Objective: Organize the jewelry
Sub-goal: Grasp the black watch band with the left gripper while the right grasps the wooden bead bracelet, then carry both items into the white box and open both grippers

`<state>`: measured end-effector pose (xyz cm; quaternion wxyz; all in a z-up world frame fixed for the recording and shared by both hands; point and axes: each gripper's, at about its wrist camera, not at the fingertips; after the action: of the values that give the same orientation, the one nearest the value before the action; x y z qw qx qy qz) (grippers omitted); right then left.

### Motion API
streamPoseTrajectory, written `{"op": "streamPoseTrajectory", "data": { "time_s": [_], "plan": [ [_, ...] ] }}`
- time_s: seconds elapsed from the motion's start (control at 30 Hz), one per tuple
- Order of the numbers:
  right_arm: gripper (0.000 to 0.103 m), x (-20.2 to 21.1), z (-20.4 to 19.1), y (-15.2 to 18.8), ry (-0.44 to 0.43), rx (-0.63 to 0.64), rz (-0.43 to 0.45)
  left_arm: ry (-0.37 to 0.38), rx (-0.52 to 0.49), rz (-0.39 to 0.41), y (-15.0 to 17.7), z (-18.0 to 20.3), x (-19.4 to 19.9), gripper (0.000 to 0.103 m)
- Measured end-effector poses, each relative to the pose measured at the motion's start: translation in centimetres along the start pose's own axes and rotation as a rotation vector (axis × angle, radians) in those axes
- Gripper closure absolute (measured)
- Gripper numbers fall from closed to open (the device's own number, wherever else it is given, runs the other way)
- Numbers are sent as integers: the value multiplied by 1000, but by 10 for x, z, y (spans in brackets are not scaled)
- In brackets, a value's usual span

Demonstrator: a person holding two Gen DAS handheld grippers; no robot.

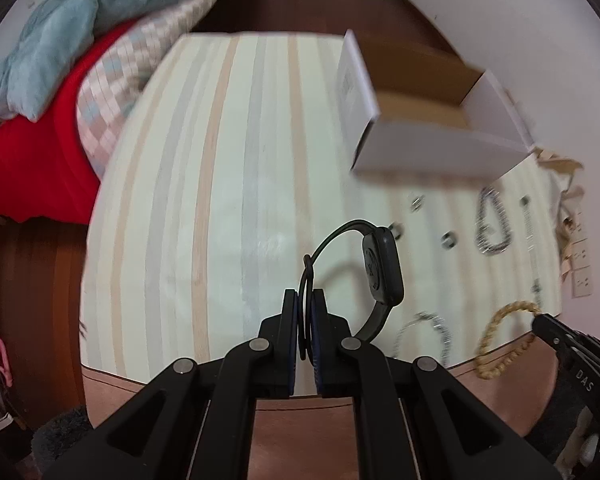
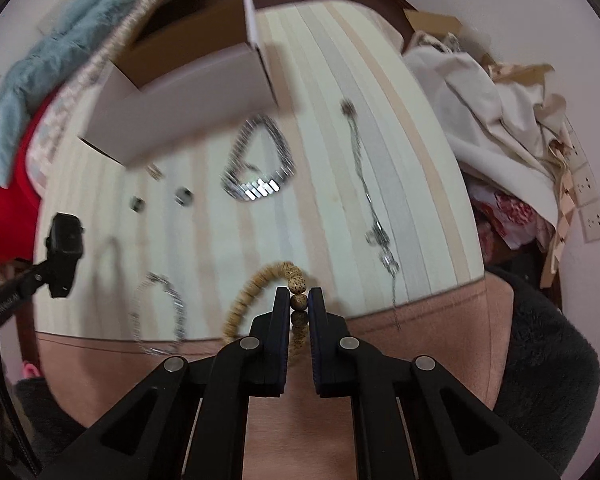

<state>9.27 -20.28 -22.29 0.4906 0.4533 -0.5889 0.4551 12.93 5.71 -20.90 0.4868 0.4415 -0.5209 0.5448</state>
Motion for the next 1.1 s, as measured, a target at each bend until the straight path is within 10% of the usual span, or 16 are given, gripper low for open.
{"op": "streamPoseTrajectory", "data": {
  "time_s": [0.6,1.1],
  "plan": [
    [94,125,-67,-118,-84,120,283,16,-17,199,-116,38,78,99],
    [94,54,-77,-213,-115,180,131,67,-31,65,-185,45,9,99]
  ]
}}
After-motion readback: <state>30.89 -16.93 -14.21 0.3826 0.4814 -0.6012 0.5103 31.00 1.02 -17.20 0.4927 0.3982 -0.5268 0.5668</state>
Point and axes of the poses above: each gripper's, at about its wrist camera, not at the fingertips, and x roughly against the way its jaws point, z to its right, y to its underside, and after that the axes turned 9 degrees about -z, right-handed
